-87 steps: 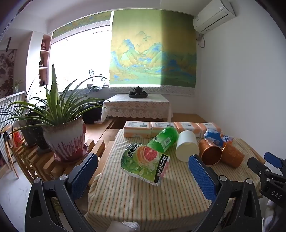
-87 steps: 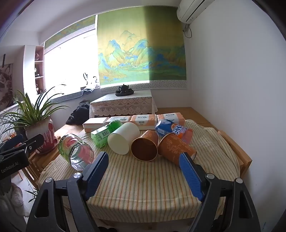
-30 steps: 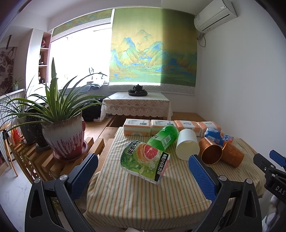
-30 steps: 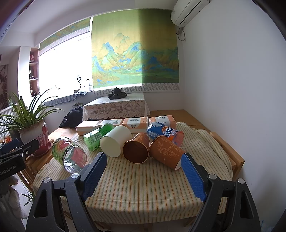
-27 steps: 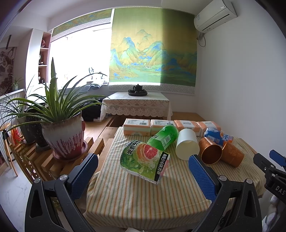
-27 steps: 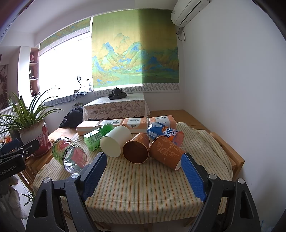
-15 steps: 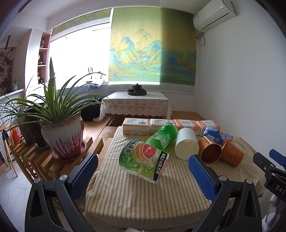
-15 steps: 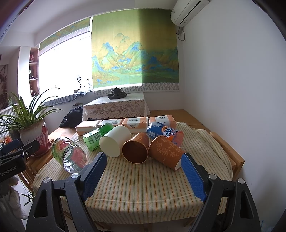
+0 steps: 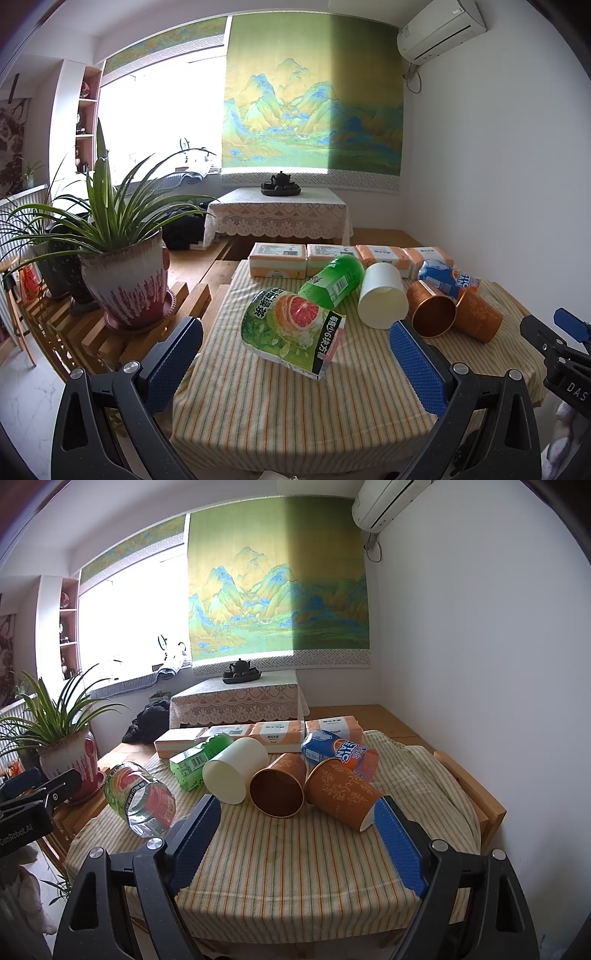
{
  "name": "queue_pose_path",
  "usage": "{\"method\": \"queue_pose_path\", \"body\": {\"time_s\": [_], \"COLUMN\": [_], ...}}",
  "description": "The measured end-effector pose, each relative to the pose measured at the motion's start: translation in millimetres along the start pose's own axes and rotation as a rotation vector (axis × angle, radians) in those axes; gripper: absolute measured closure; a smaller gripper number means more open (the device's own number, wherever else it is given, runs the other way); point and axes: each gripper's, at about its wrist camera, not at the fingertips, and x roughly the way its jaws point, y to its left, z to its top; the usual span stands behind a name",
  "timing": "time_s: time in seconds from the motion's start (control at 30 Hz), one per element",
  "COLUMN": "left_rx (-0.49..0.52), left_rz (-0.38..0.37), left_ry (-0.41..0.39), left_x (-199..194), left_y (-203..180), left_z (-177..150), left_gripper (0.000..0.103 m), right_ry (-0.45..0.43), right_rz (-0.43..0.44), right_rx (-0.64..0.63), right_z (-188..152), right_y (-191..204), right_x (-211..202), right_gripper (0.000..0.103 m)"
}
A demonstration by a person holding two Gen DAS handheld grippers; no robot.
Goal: Flip cup upside down
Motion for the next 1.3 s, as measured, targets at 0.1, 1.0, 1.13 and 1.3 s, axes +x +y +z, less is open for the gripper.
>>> {"method": "queue_pose_path", "body": {"time_s": [0.1,1.0,1.13,1.3], "left_rx": [0.003,0.02,0.019,0.009], "left_rz": [-0.003,0.049,0.072,0.085], "left_ry": [0.004,0.049,0.053,0.064], "left_x": [1.4,26.7,33.3,42.5], "left_y": [-1.5,-1.9,2.4,8.7], "left_z": [-0.1,4.6,7.7,10.4], "left_gripper": [0.0,0.0,0.0,0.0], "right_ry": [0.002,0.504,0.587,0.675], "right_rz": [-0.001,0.16,0.177,0.195], "right_rx": [0.001,-0.313,-0.349,-0.393], "right_z": [0.1,102.7,100.0,92.0], "right_y": [-1.1,-68.9,-65.7,-63.8], "right_x": [1.6,215.5,253.7,287.7], "right_gripper": [0.021,0.021,0.021,0.021]}}
